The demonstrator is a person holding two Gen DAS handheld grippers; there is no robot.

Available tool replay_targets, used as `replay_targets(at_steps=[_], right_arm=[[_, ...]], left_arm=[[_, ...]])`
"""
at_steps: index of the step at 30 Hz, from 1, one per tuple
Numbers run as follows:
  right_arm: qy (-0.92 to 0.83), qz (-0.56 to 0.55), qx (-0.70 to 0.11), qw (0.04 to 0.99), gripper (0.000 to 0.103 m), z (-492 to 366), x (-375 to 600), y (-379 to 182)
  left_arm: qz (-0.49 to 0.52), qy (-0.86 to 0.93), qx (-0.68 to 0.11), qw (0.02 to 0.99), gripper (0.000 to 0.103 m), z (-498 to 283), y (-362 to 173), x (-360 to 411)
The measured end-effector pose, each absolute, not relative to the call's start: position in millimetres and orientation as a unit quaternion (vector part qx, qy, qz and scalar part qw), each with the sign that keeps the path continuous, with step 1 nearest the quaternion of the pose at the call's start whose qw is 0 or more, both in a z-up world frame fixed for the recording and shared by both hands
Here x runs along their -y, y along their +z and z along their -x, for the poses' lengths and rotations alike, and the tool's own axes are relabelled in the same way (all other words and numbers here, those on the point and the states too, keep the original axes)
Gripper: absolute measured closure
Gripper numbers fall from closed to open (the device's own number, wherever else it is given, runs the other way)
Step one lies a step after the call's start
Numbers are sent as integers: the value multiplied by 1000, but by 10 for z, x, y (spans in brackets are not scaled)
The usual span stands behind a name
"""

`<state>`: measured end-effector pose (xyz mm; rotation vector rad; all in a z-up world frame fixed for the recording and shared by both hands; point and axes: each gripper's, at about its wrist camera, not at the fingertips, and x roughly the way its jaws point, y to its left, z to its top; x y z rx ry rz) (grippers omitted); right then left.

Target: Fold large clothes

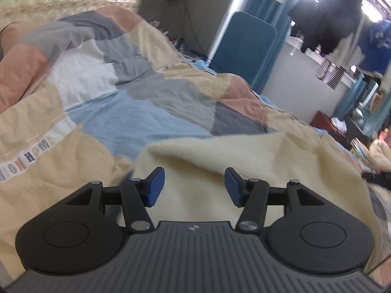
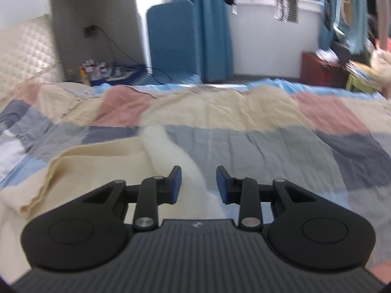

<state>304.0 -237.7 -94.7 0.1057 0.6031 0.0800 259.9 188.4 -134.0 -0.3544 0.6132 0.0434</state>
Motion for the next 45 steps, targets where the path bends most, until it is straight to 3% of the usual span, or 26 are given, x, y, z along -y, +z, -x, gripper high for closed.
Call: replay_targets(at_steps=[8,13,16,23,32,35,45], right_arm=[[146,-63,-328,931,69,-3071,2088,-1013],[110,21,-390,914,70,-3312,1798,-1347],[71,11,-407,910,71,-3484,1840,-1486],[23,-10,-382,924,71,-3658,1942,-1462],[-13,-40,-347,937,71,-3781,2091,-1468],[-18,-38,-347,937,71,-3801,2096,-1487],[13,-34,-365,930,70,-3651,2107,-1420]], left_arm=[[123,-40,-340,931,43,-2670,-1472,-1505],[105,-32,-355,928,43,-2970,-1631,-1449],[111,-27,-358,927,43,-3105,-1632,-1493],[113,1,-344,932,43,-3358,-1650,-1628],[188,73,-281,938,43,-3453,-1608,-2054],[199,65,-293,933,43,-3483,-1634,-2102],[145,40,-298,943,43,-3215,-1545,-1872]])
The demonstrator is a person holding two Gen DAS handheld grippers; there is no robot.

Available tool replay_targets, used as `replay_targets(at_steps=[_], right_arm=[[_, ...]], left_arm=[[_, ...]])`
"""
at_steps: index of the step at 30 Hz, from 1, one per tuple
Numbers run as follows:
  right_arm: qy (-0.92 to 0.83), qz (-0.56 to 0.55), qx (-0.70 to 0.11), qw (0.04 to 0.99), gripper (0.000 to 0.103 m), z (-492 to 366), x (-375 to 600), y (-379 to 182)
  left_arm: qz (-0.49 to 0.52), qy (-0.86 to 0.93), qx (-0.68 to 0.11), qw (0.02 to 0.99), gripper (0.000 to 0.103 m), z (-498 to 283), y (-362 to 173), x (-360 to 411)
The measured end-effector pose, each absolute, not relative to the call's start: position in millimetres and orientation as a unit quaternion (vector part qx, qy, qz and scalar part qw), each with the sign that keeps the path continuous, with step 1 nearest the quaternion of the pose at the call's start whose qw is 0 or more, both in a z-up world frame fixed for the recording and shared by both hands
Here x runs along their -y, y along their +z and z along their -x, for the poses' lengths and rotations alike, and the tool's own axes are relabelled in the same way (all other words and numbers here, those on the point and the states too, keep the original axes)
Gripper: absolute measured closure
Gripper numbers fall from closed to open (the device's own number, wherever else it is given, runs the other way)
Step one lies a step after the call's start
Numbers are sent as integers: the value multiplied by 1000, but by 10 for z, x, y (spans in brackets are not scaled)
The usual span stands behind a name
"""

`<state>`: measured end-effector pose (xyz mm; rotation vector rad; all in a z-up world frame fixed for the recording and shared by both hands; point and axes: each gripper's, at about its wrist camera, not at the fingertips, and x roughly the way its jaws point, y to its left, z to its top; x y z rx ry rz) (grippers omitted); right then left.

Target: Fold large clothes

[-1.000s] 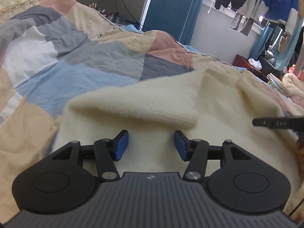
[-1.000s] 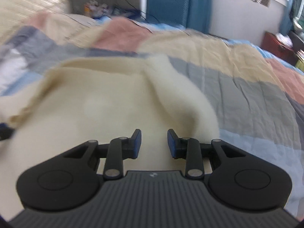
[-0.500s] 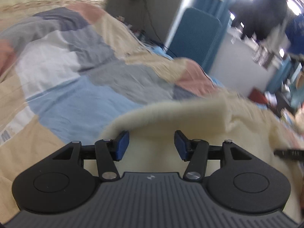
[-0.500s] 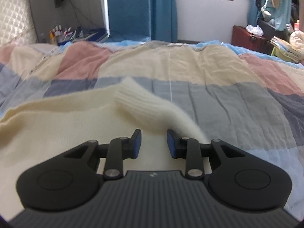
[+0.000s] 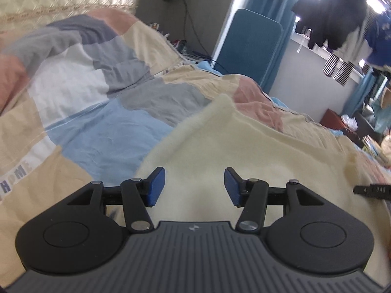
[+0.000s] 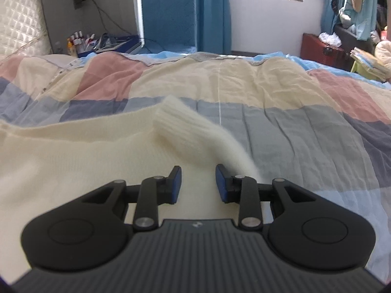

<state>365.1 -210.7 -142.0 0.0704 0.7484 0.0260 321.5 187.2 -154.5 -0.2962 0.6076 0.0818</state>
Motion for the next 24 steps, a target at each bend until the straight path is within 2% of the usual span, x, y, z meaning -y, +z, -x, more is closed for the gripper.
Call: replay_targets(at_steps=[7,12,17,22,24], right_arm=[[21,-55,-366,929,69,-3233,2193,-1197],[21,-146,-356,923,68,-2851,2367,-1016],[51,-221,-360,905,67,-2452,2460,-1076],[30,-257,-342,904,43,-2125,2588,-1038],[13,-265,-330,906,37,-2057,2658,-1017]], left_arm=[[138,16,-300,944,43,-2669,-1387,-1712],[148,2,-298,943,43,-2328,-1249,-1560],[148,-17,-299,942,43,-2067,-1202,-1372],[151,-26,-321,934,43,-1810,-1286,-1237],[153,-29,-329,931,43,-1727,-1313,-1207]])
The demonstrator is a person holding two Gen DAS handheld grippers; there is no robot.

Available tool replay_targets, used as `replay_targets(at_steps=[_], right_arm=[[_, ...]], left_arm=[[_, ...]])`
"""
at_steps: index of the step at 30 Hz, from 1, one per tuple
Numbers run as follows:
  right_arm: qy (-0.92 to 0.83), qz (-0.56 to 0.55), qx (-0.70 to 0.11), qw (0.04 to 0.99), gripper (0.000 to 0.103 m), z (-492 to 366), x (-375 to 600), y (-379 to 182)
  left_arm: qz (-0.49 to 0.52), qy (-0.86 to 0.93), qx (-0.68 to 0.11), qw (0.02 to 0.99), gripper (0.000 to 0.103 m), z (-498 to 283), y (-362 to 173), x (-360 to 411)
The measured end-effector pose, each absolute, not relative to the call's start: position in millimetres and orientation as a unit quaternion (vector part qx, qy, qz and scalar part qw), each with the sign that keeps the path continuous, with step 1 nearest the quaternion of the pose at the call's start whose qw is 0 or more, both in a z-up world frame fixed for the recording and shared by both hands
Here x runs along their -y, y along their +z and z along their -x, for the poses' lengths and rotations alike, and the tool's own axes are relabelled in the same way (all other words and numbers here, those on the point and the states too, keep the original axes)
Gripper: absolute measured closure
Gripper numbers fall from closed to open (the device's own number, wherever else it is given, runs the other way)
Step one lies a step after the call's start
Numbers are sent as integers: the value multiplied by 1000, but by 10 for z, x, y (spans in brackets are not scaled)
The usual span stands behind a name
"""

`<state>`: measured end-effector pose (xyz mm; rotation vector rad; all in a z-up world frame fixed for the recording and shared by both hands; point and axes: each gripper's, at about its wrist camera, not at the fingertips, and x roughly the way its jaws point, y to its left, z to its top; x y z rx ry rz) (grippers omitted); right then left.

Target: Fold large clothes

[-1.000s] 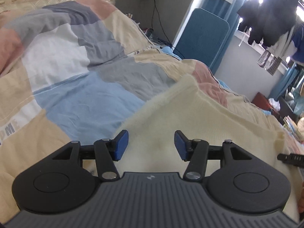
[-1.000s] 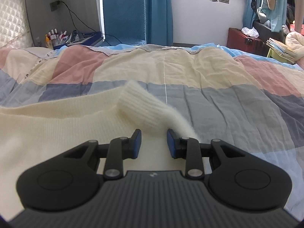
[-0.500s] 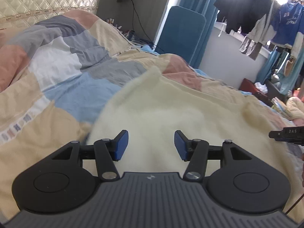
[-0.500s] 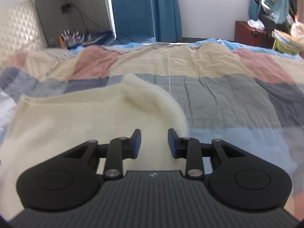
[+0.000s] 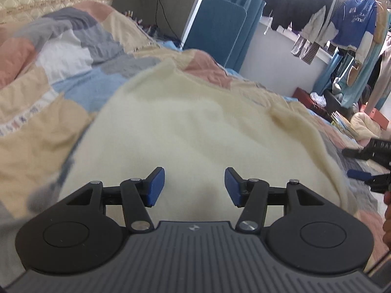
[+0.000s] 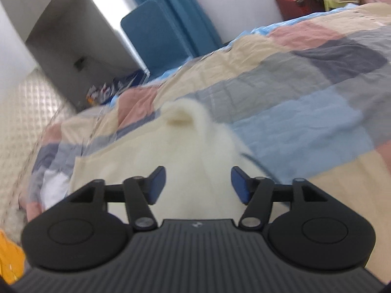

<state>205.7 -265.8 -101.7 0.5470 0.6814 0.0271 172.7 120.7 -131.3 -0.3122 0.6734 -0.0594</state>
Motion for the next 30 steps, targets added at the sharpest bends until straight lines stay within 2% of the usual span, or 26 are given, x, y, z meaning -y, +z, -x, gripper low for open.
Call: replay_targets(at_steps=[3,8,14,15,17,19,20,21,30], right_arm=[[-17,-266,-326,907,32,-2042,2761,-1025],[-19,-278,-353,893,32,-2092,2804,-1170],[-28,-210,-369,905,33,-2143,2607,-1242],[-31,-199,-372,906,35,-2165,2581,-1263],[-44,-189,-375,907,48,-2194,2566,-1287],[-57,-196,-373,905,73,-2208,2600,-1300],[-61,-206,-368,905,79,-2202,2636,-1296],[-69,-212,-359,906,90,-2181,2668,-1279],[-112,-282,-327,895,95,-2073,2932,-1259]], left_arm=[[164,-16,-328,930,42,-1573,-1290,-1262],[237,2,-344,909,42,-1408,-1354,-1550],[273,3,-351,895,42,-1375,-1401,-1659],[268,3,-351,897,42,-1368,-1395,-1652],[257,3,-352,900,42,-1372,-1383,-1634],[253,3,-352,901,41,-1397,-1375,-1610],[254,3,-352,901,41,-1394,-1373,-1610],[255,3,-352,901,41,-1391,-1373,-1609],[264,-1,-349,899,41,-1396,-1377,-1622]])
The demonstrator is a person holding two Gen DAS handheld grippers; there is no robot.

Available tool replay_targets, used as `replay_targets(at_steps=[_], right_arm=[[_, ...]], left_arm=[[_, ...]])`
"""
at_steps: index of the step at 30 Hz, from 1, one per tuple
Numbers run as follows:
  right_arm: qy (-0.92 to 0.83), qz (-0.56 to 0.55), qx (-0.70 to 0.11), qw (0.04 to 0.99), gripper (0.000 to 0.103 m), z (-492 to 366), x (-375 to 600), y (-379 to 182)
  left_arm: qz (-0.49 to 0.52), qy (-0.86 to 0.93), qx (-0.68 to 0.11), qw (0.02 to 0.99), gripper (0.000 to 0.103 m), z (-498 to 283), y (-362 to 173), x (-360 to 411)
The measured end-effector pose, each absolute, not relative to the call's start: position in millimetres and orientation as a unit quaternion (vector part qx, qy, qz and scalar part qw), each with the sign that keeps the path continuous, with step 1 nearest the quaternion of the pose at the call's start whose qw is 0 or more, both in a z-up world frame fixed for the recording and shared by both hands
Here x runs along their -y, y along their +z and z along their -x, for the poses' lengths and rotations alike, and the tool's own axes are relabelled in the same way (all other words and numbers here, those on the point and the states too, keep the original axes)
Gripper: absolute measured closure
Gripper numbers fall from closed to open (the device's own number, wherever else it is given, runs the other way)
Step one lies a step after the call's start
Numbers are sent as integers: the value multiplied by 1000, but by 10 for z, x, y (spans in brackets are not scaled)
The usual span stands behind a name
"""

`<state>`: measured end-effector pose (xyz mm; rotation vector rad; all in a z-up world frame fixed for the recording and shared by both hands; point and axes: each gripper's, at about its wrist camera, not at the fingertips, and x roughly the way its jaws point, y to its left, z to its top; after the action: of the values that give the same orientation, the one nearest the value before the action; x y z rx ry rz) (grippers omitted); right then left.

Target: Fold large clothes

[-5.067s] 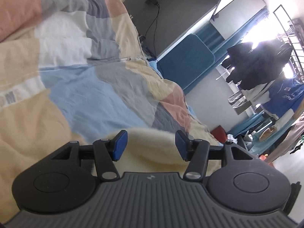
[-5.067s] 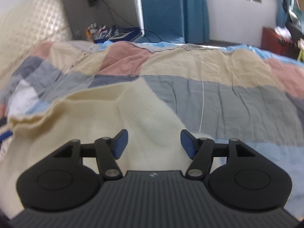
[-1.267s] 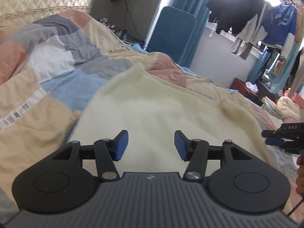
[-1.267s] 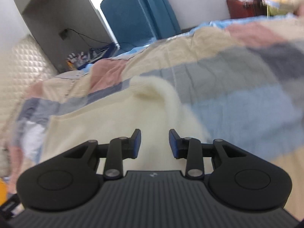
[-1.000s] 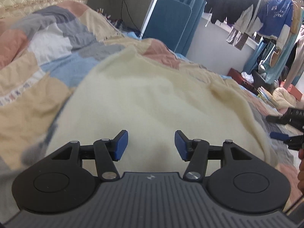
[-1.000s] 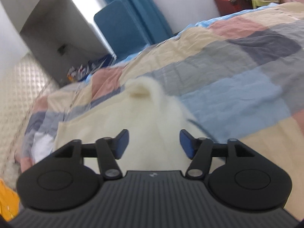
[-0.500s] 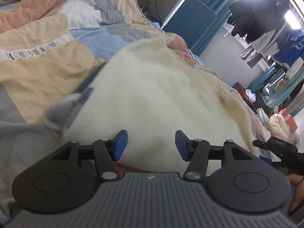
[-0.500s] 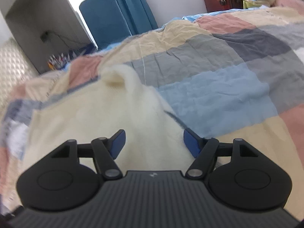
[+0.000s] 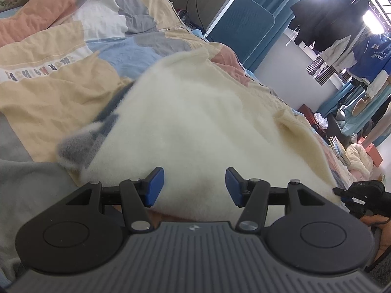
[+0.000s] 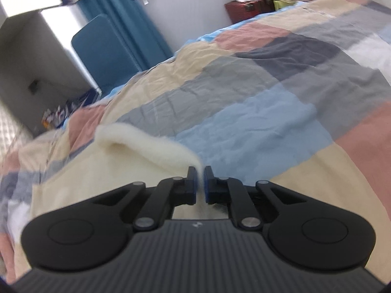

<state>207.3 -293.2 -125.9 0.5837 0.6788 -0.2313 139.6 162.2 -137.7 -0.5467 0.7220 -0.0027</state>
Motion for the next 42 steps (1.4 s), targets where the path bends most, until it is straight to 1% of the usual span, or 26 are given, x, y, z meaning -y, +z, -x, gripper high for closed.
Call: replay_targets(at_steps=[2,3,4,6,9,14,16,18,21,27,33,35,38,42], right_arm=[[-129,-292,-326,890,96,-2069,2988,-1287],[-148,-286,-325,889,100,-2067,3000,-1291],[-182,-265,-320,891,100,-2064,3020,-1280],[-190,-271,-320,888,100,-2096,3081,-1299],[-152,-312,-330,878,100,-2114,3101,-1351],[-91,-286,-294,908,100,-2063,2932,-1106],[-50,-275,-284,917,97,-2079,2839,-996],[2,-271,-288,919,97,-2161,2732,-942],[49,-254,-315,913,97,-2411,2571,-947],[69,-172,-369,911,97,-2905,2252,-1111],[13,-79,-372,925,99,-3259,2262,-1336],[-3,-83,-367,926,100,-3350,2367,-1405],[-11,-131,-366,921,100,-3462,2523,-1483],[-14,-126,-358,925,100,-3560,2525,-1548]], left_arm=[[264,-1,-349,899,41,-1396,-1377,-1622],[264,0,-349,899,41,-1395,-1376,-1622],[264,0,-349,899,41,-1393,-1375,-1621],[265,0,-349,899,41,-1394,-1373,-1619],[262,-1,-349,900,41,-1399,-1366,-1609],[262,-1,-348,900,41,-1402,-1366,-1606],[258,-1,-348,902,41,-1406,-1360,-1585],[253,-1,-347,903,41,-1413,-1361,-1566],[246,0,-348,905,41,-1442,-1363,-1555],[231,2,-349,908,41,-1471,-1379,-1522],[210,4,-349,913,41,-1519,-1392,-1474],[203,5,-349,915,41,-1532,-1396,-1460],[194,4,-348,917,40,-1558,-1399,-1435],[181,1,-348,920,40,-1604,-1404,-1411]])
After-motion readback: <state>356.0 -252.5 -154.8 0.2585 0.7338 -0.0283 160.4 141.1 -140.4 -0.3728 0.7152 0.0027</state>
